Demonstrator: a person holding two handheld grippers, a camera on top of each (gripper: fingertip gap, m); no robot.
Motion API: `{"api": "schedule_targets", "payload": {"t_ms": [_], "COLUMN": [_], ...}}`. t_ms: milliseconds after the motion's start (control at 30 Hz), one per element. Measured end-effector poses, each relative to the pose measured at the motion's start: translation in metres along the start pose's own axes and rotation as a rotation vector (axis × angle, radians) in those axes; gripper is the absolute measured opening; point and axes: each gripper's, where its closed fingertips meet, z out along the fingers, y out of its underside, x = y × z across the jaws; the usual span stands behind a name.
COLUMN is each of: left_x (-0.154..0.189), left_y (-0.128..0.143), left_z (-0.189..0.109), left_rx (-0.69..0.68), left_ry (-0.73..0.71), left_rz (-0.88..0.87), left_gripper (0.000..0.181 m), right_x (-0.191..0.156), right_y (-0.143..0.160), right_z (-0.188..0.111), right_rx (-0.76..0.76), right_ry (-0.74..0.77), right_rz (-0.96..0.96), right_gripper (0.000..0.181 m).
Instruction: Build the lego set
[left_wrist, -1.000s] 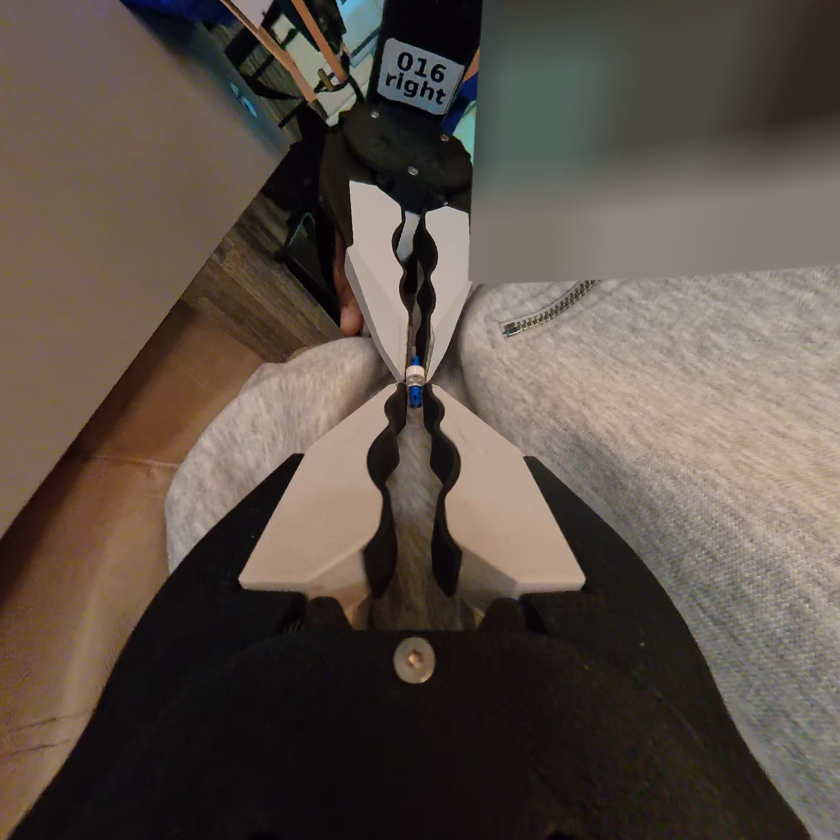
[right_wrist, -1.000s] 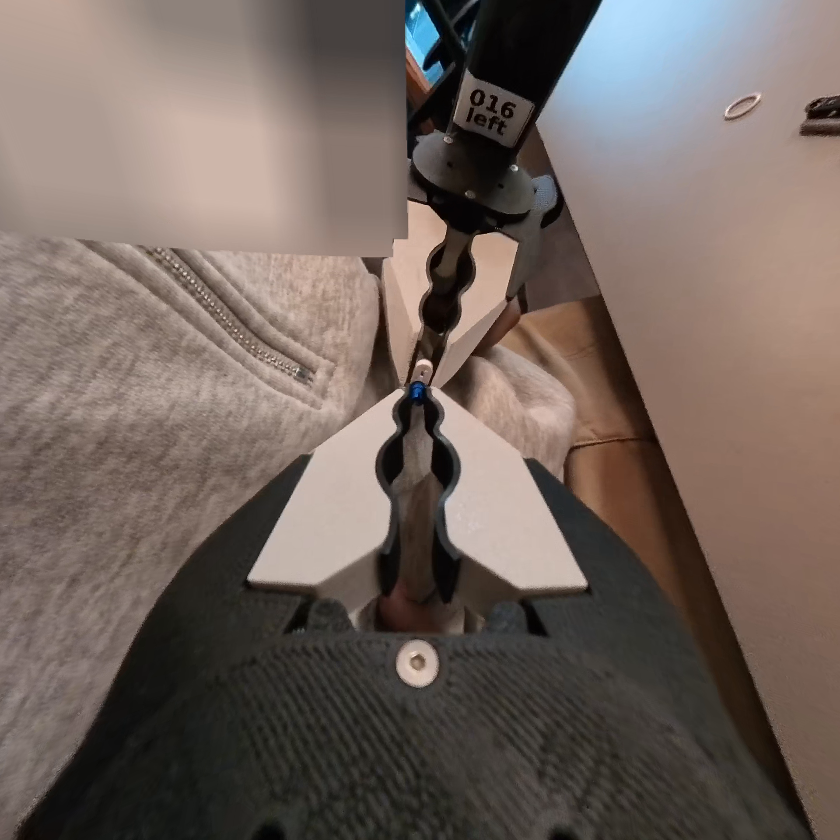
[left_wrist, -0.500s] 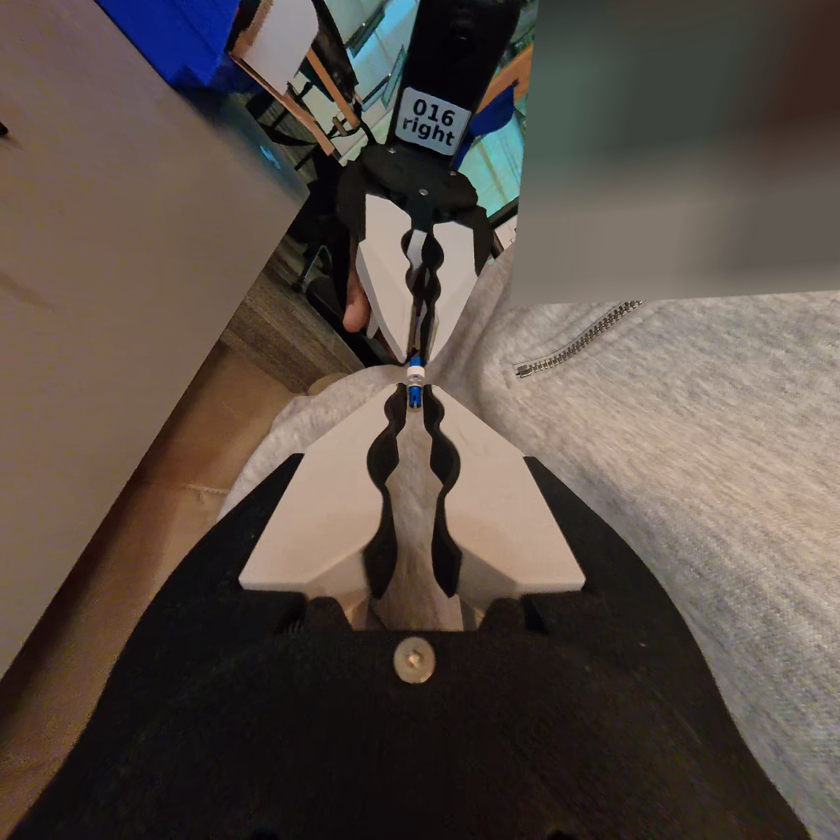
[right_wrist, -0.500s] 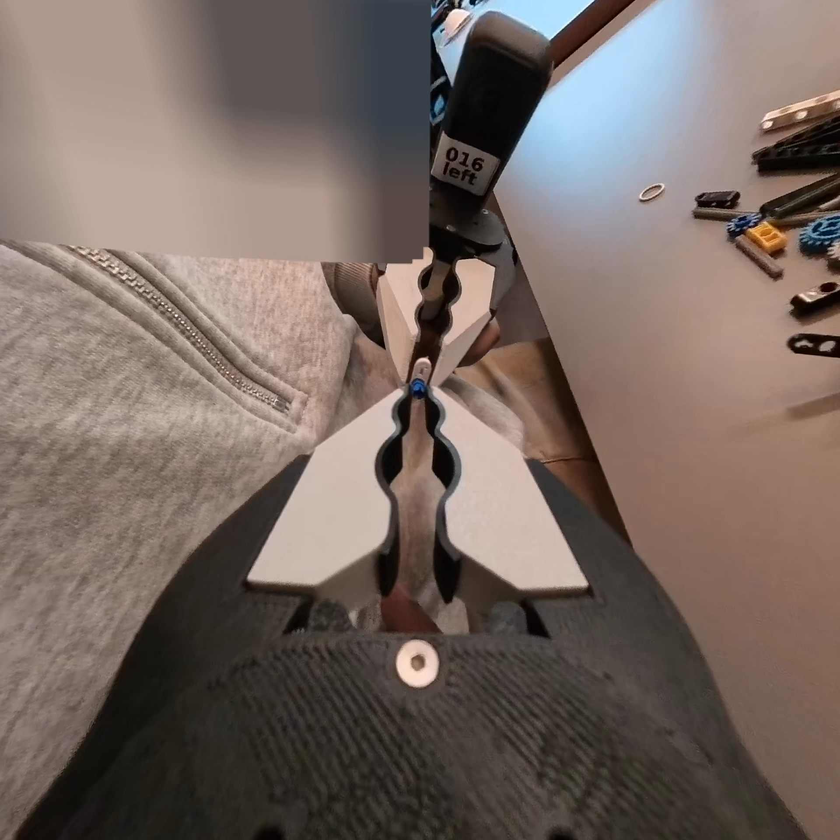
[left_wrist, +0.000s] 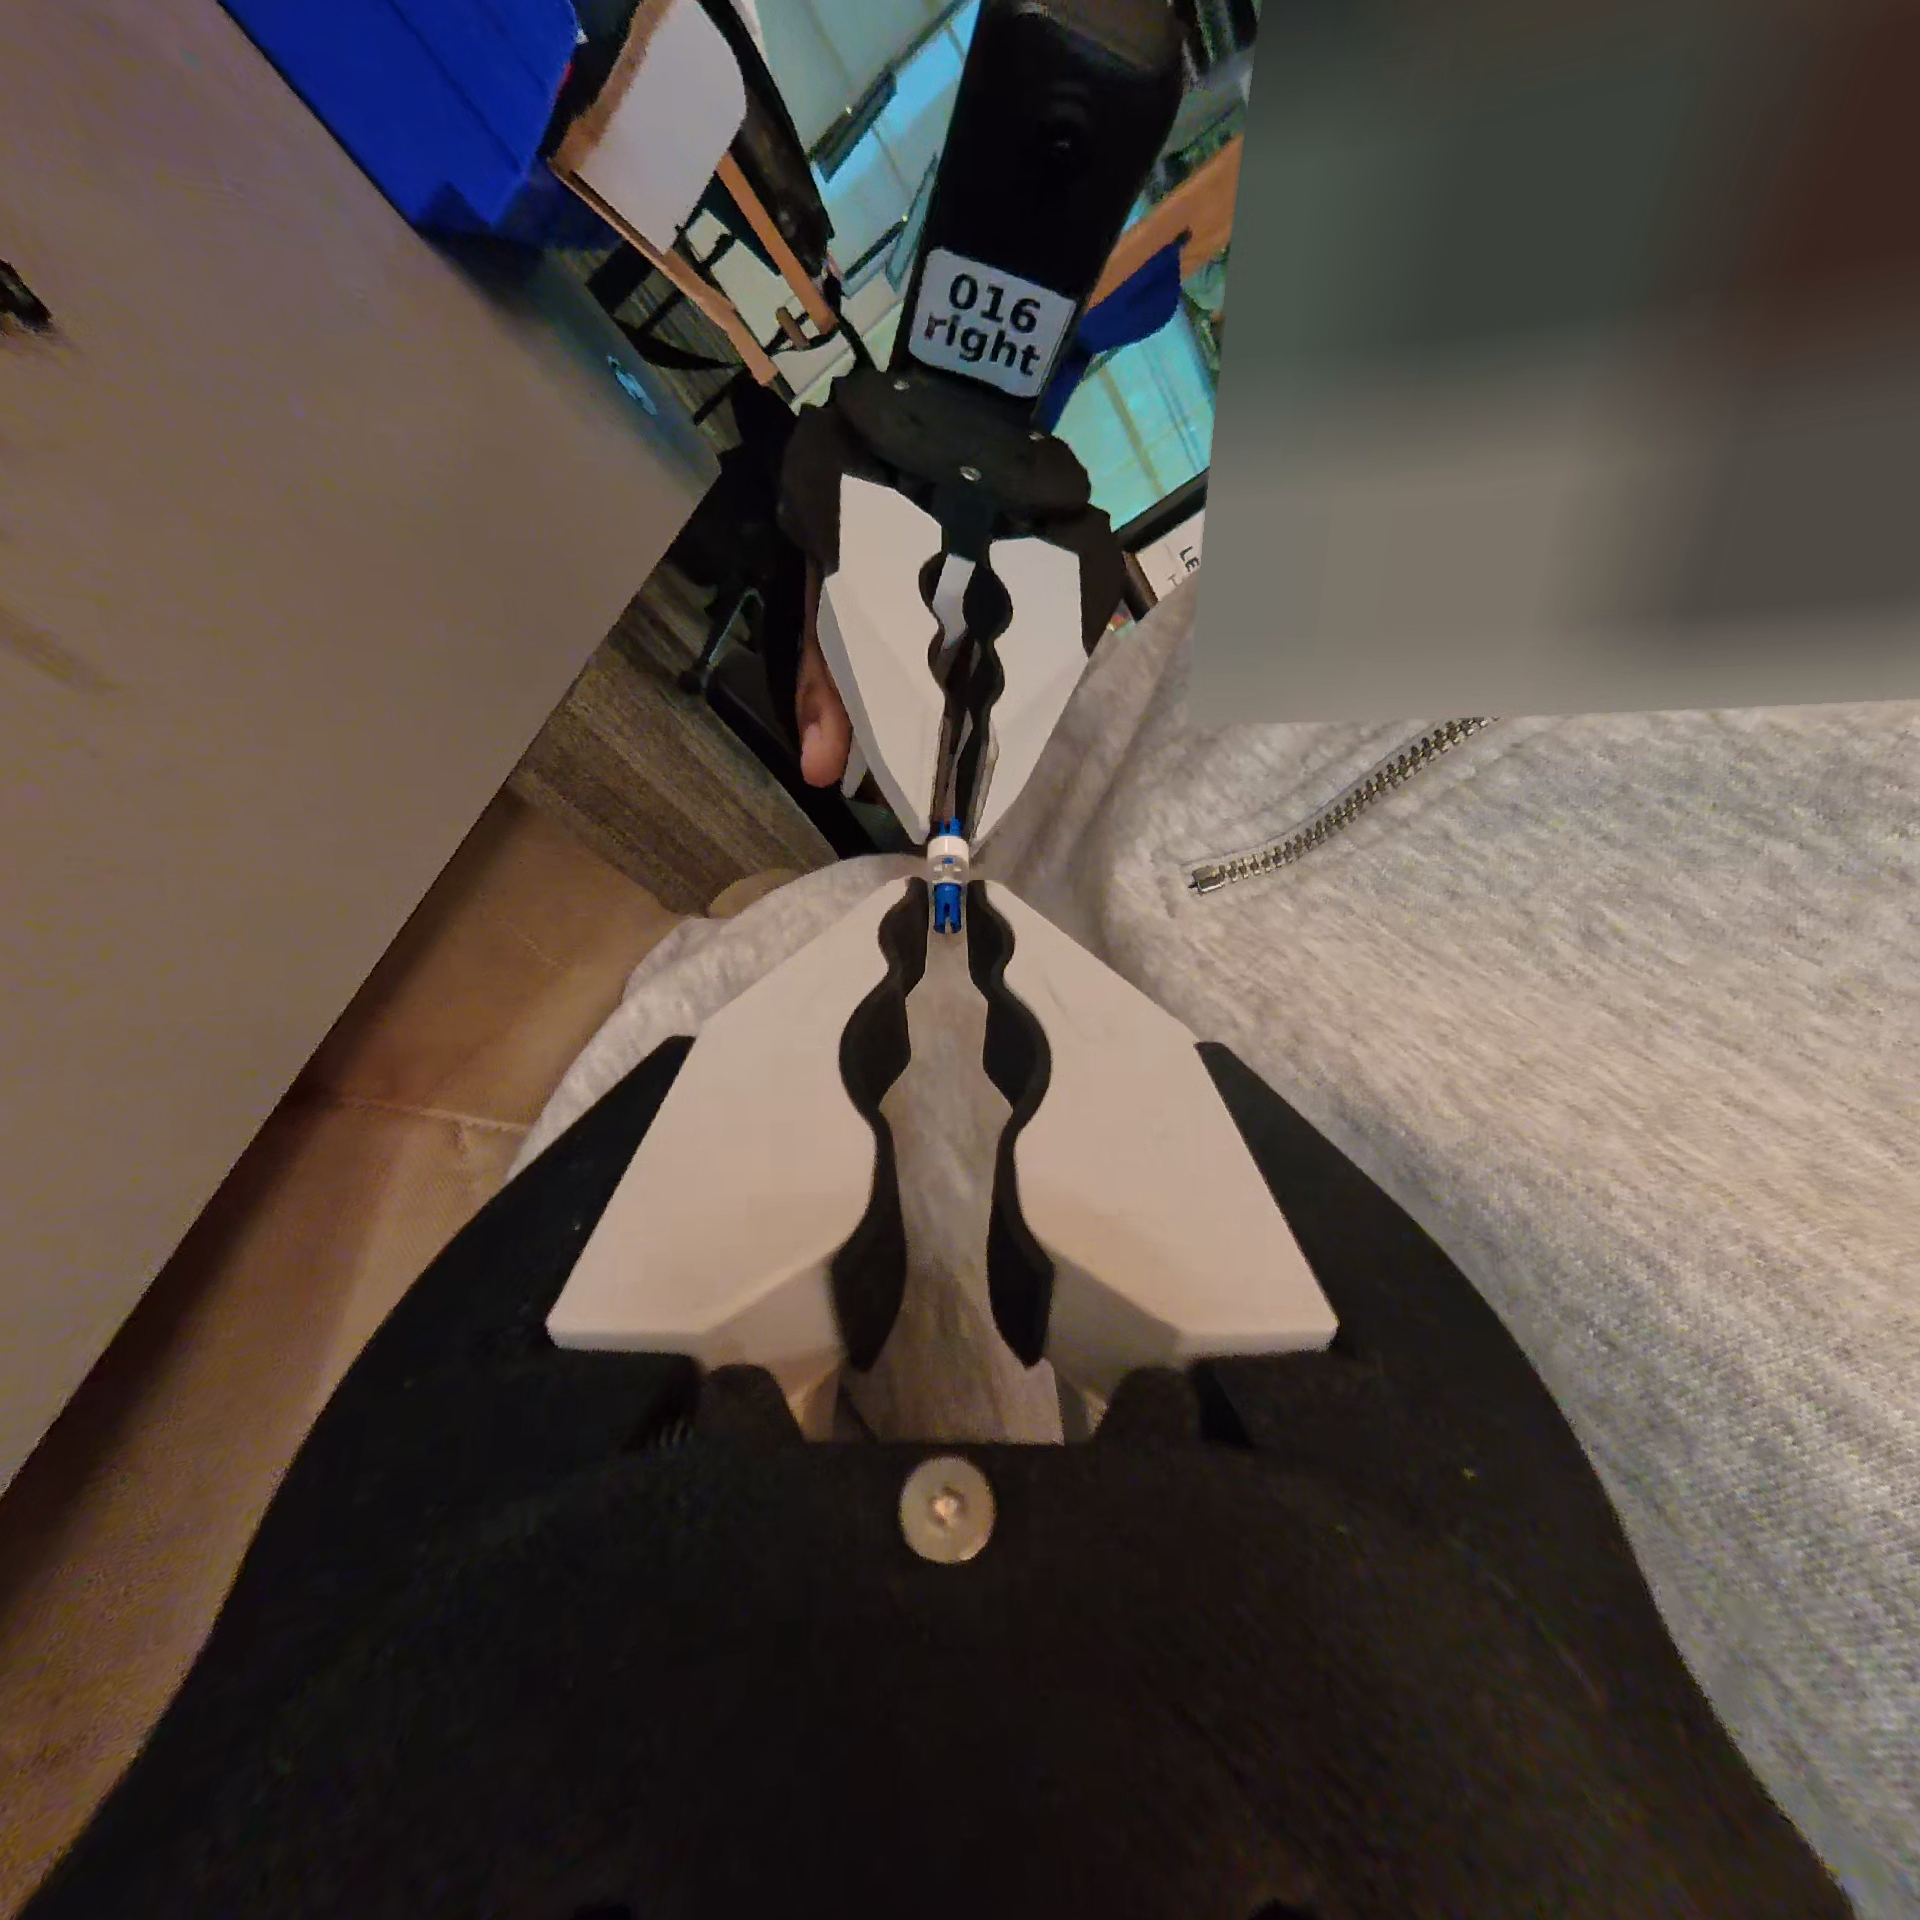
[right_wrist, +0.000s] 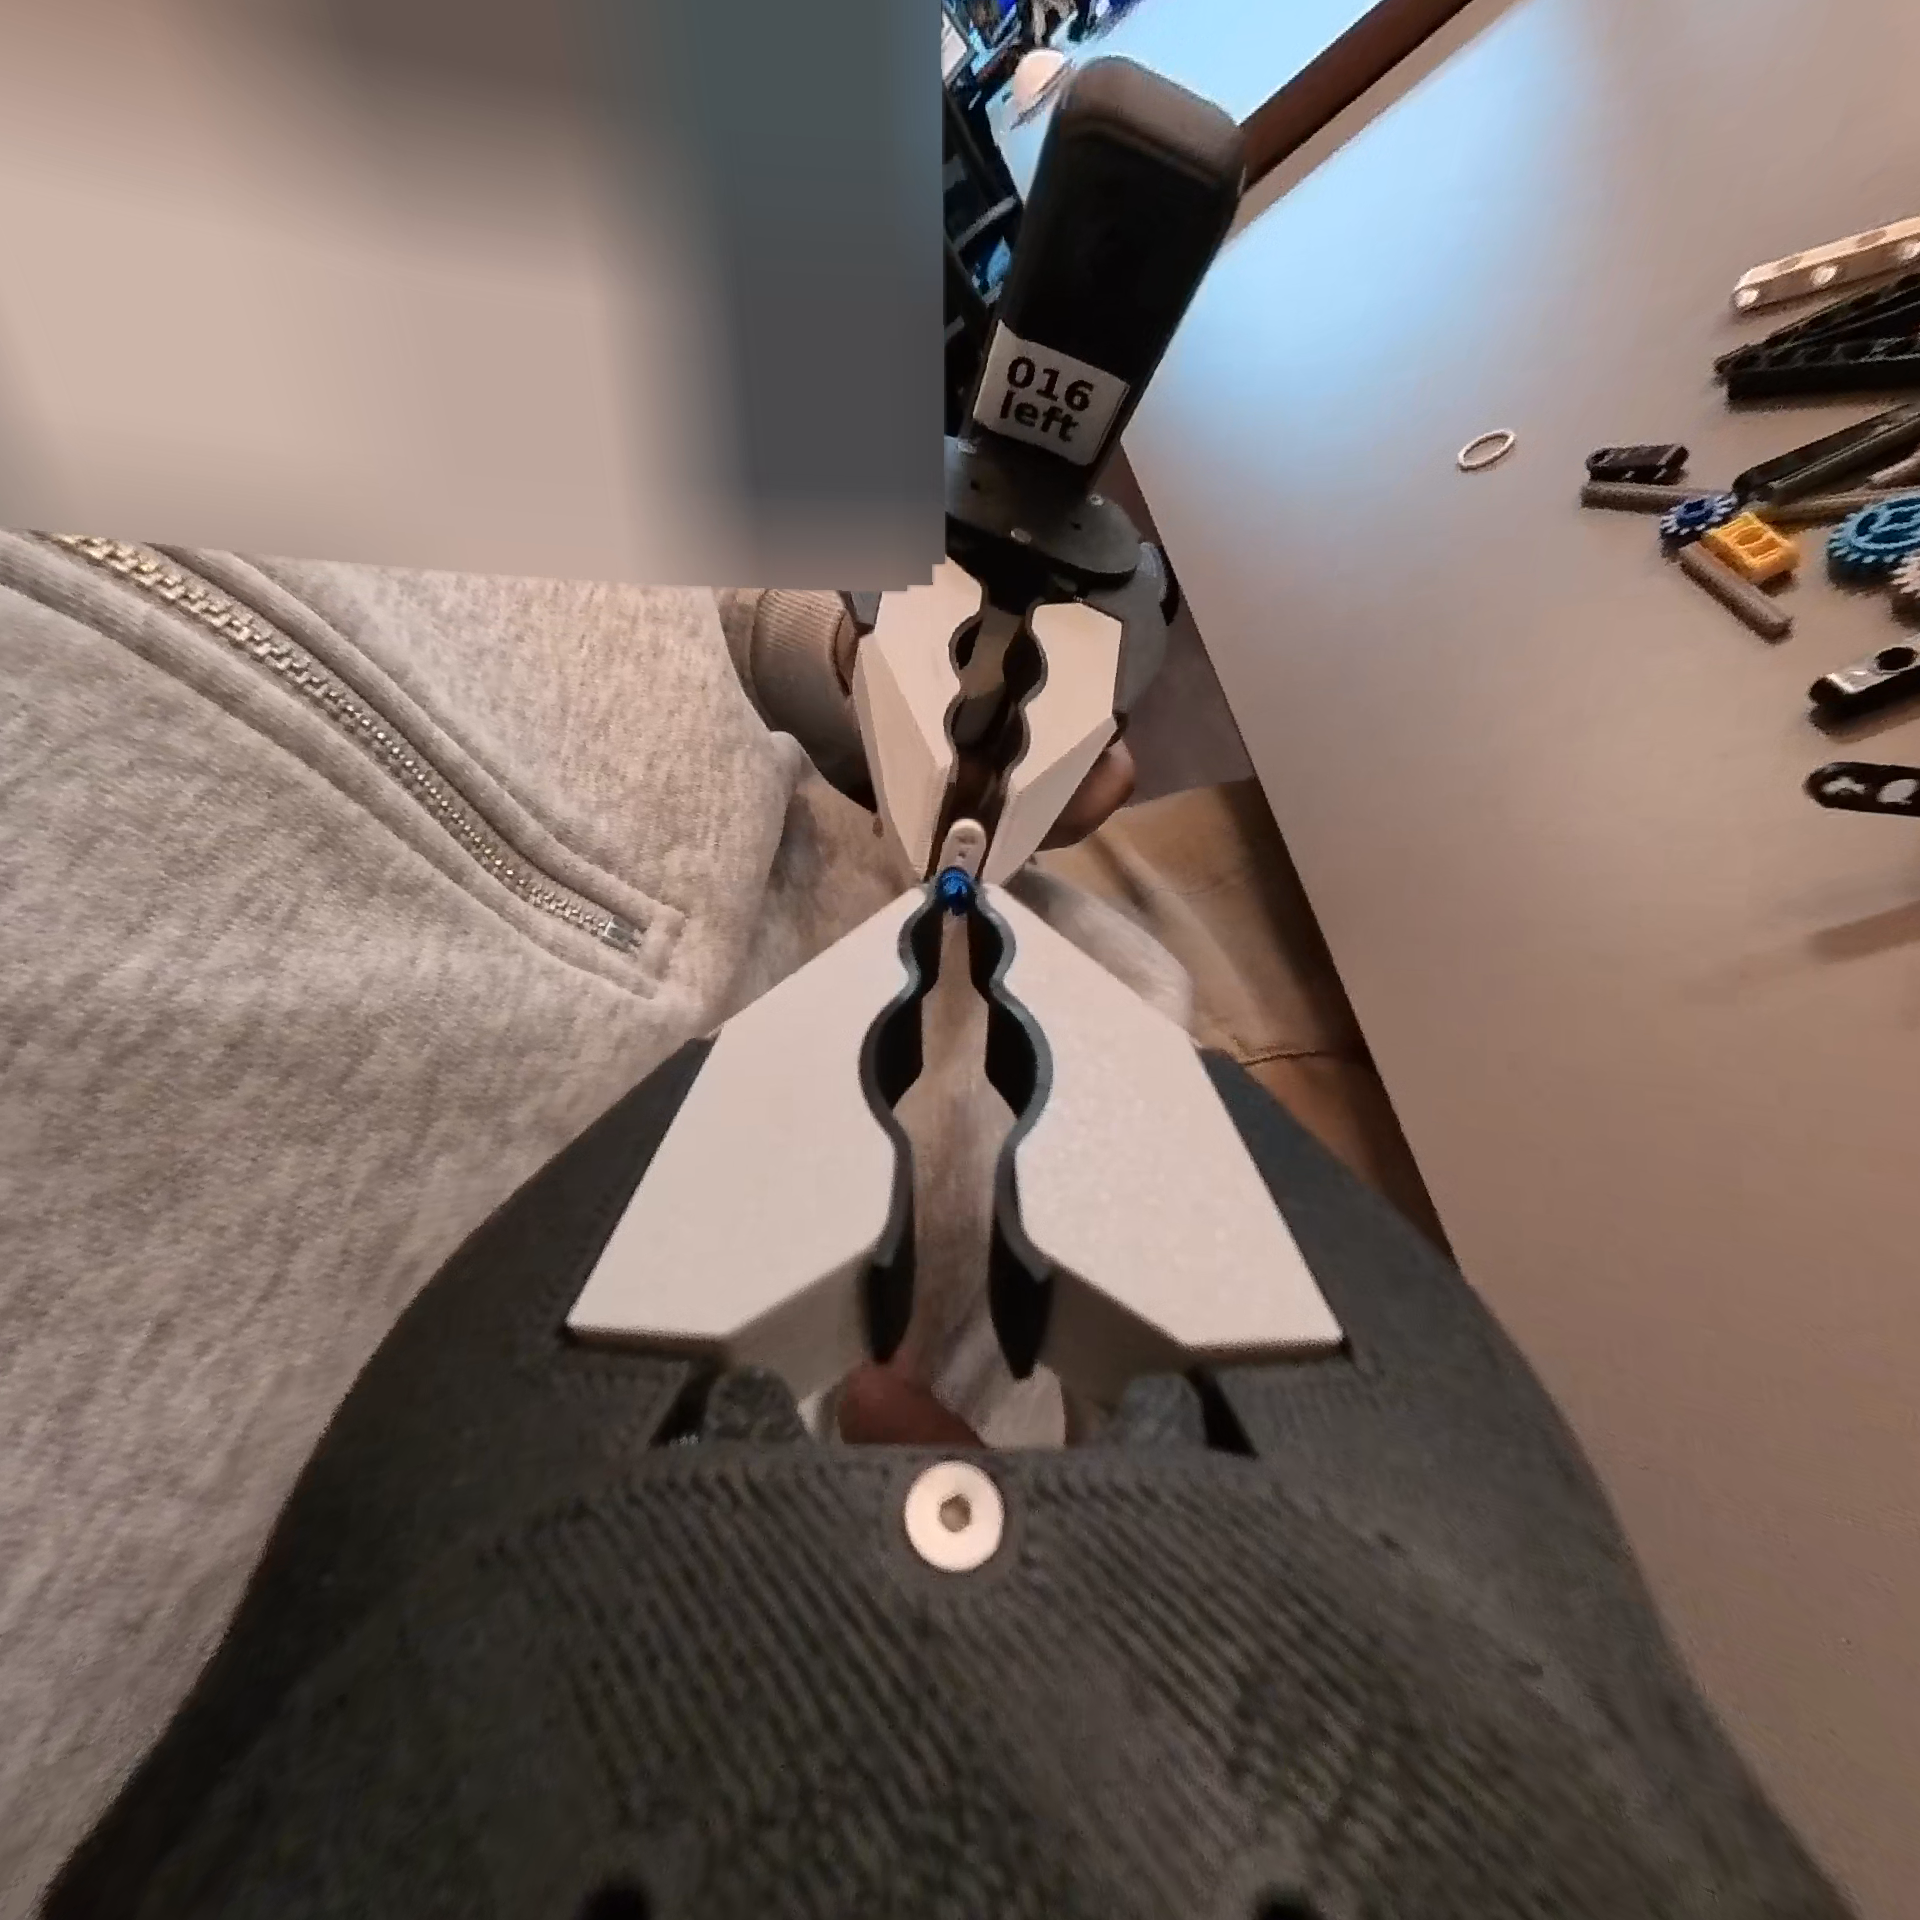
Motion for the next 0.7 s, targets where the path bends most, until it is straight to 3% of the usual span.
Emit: {"api": "schedule_targets", "payload": {"t_ms": [233, 433, 700], "left_x": [0.001, 0.002, 0.008], "left_y": [0.009, 0.002, -0.015], "left_z": [0.0, -0.001, -0.009], "left_rx": [-0.031, 0.033, 0.19], "left_ry": [0.014, 0.043, 0.191], "left_rz": [-0.02, -0.059, -0.209], "left_gripper": [0.004, 0.005, 0.005], "right_x": [-0.004, -0.002, 0.002], "right_y": [0.008, 0.002, -0.017], "right_z": [0.003, 0.002, -0.004], "right_rx": [-0.043, -0.016, 0.077], "right_ry": [-0.001, -0.003, -0.002], "right_rz": [-0.014, -0.003, 0.018], "right_gripper": [0.003, 0.003, 0.009]}}
